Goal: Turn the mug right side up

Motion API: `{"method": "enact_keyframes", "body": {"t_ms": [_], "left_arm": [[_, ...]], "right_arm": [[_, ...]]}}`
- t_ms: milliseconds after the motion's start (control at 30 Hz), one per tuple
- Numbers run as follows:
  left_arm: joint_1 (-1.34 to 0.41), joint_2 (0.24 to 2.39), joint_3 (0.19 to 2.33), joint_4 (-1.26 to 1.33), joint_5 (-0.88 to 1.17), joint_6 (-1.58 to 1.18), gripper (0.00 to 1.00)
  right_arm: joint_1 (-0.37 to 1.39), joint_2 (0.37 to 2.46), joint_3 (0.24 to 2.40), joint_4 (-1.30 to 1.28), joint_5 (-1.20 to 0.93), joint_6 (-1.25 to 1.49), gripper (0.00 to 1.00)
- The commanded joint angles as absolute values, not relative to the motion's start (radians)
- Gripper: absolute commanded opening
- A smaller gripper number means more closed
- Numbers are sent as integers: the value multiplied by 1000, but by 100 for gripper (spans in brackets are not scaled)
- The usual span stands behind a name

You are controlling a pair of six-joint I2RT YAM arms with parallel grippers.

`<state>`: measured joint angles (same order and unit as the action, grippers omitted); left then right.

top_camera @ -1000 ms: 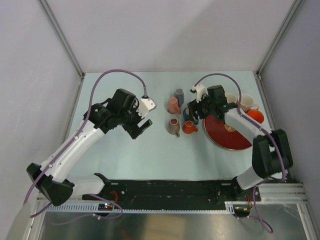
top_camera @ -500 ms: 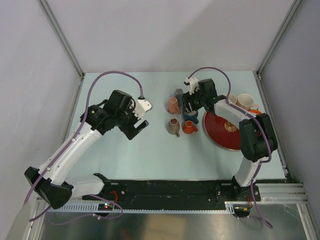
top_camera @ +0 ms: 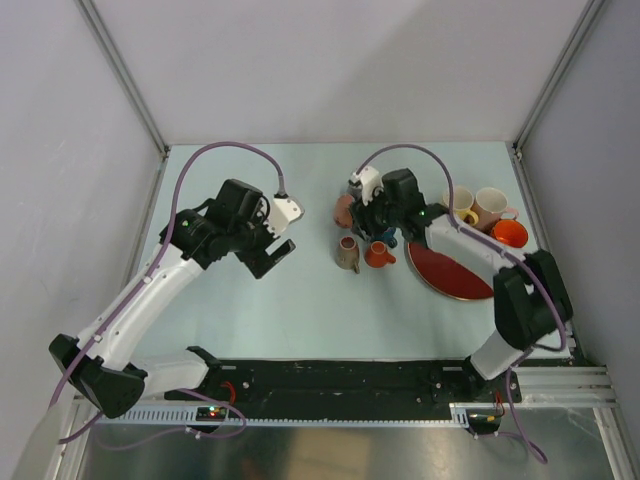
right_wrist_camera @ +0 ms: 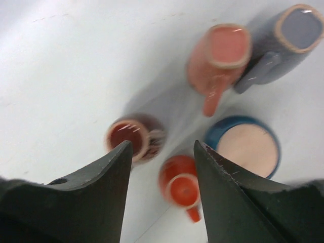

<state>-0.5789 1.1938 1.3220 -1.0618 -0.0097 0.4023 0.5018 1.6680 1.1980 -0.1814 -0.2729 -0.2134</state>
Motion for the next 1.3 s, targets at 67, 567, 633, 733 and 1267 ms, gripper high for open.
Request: {"method": "enact_keyframes", "body": {"t_ms": [67,567,633,733,1267], "left_arm": [[-566,1180,1337,-1066,-20,422,95],[-563,1186,1346,-1074,-14,417,96],[-563,1186,1349,-1075,-11,416,96],[-562,1186,1350,-1075,-9,417,96],[-543,1184,1360,-1074,38,415,96]], "right_arm": [[621,1458,1012,-173,-206,-165,49],[677,1490,888,-99,-149,-43,43],[675,1520,893,-83,-122,-22,43],[671,1556,904,-71,-86,17,42],[714,1708,985,-65,-22,-24,18]]}}
